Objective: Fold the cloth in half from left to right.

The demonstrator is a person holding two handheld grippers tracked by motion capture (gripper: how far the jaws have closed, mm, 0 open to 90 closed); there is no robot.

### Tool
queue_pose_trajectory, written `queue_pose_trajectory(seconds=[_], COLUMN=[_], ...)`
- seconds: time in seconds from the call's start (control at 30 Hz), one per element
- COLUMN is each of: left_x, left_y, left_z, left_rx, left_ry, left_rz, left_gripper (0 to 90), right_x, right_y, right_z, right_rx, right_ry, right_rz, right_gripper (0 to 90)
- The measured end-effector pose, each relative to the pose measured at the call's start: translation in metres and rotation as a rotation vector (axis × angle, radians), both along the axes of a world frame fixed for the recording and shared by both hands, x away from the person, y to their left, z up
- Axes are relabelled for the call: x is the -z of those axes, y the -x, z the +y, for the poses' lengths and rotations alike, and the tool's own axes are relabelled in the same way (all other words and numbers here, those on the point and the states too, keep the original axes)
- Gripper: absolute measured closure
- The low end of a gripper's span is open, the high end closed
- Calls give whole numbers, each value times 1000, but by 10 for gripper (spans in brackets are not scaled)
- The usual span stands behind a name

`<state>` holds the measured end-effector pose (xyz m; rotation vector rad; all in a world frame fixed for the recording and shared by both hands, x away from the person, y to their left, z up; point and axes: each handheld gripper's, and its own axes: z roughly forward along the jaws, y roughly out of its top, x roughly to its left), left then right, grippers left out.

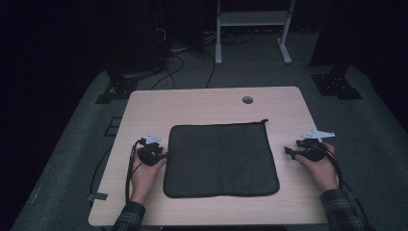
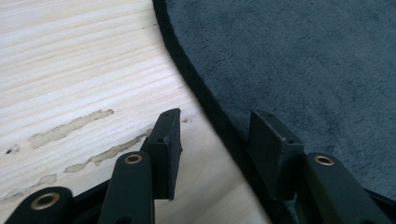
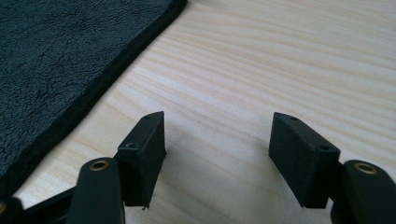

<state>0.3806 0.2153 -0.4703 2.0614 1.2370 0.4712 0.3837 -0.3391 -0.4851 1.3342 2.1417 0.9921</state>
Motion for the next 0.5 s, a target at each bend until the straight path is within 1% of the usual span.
queue_pose_trajectory(seconds=[0.03,0.07,0.13,0.2,0.27,0.33,0.43,0.5], left_x=[0,0,0,0,0,0,0,0], left_y=[-1,-1,-1,0,0,1,1,0], left_z=[0,-1,-2,-3,-2,-4,-7,-6], left_rx=[1,3,3,0,4,13,9,4], left_ry=[32,32,2,-6,6,3,17,33], left_rz=[11,9,-1,-6,-3,-2,13,26], left_gripper=[514,515,544,604,679,739,836,864], right_x=[0,0,0,0,0,0,0,0], right_y=[0,0,0,0,0,0,0,0], right_z=[0,0,0,0,0,0,0,0], right_rx=[0,0,0,0,0,0,-1,0], right_ry=[0,0,0,0,0,0,0,0], right_rz=[0,0,1,2,2,2,2,2], right_gripper=[349,347,346,345,345,344,342,341])
